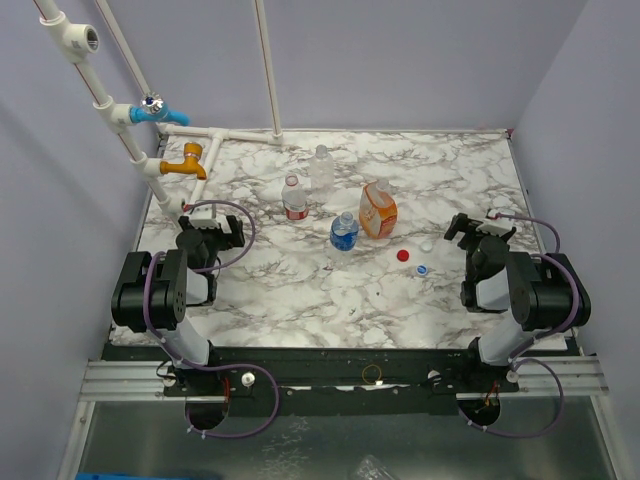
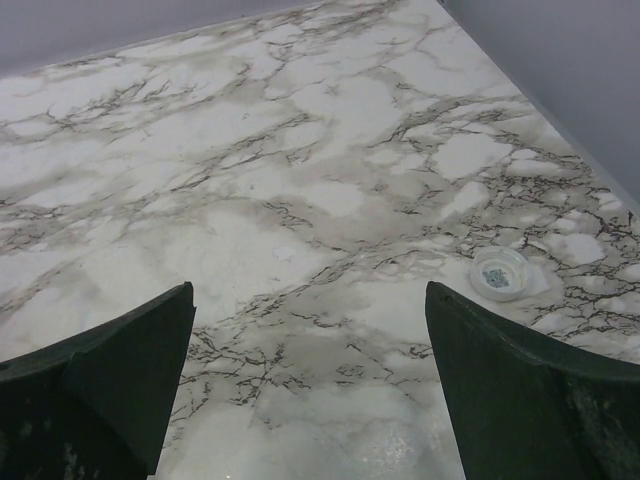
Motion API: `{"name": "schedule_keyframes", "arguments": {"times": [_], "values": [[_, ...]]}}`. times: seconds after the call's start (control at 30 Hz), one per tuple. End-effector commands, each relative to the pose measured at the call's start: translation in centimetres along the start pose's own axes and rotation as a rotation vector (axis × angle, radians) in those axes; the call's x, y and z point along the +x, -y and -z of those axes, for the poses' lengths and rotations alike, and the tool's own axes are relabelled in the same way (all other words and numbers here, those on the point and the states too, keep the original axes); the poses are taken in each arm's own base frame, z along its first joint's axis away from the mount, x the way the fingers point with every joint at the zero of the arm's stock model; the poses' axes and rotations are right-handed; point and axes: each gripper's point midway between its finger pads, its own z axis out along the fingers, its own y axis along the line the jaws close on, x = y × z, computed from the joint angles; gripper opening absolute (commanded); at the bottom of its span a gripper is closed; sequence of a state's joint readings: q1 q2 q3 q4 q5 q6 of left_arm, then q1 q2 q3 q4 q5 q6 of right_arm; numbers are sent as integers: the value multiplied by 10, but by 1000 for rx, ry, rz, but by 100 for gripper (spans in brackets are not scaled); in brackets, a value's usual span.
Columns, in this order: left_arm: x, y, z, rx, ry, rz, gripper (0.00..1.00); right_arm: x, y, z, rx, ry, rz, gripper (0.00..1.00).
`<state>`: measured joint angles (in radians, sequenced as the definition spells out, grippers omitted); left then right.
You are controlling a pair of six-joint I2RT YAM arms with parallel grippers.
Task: Unscrew the bottle caps
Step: Reset both arms
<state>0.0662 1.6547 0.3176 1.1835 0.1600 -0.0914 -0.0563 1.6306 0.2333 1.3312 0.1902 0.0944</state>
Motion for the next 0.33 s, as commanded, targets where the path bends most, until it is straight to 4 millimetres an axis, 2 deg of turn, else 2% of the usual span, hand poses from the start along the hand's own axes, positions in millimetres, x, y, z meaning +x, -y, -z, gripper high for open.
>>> {"name": "schedule_keyframes", "arguments": {"times": [0.0,0.3], "values": [[-1,1,2,5,8,11,99,-5,0,1,-13,29,13,100],[-1,0,2,3,4,14,99,-5,0,1,-13,28,13,100]]}}
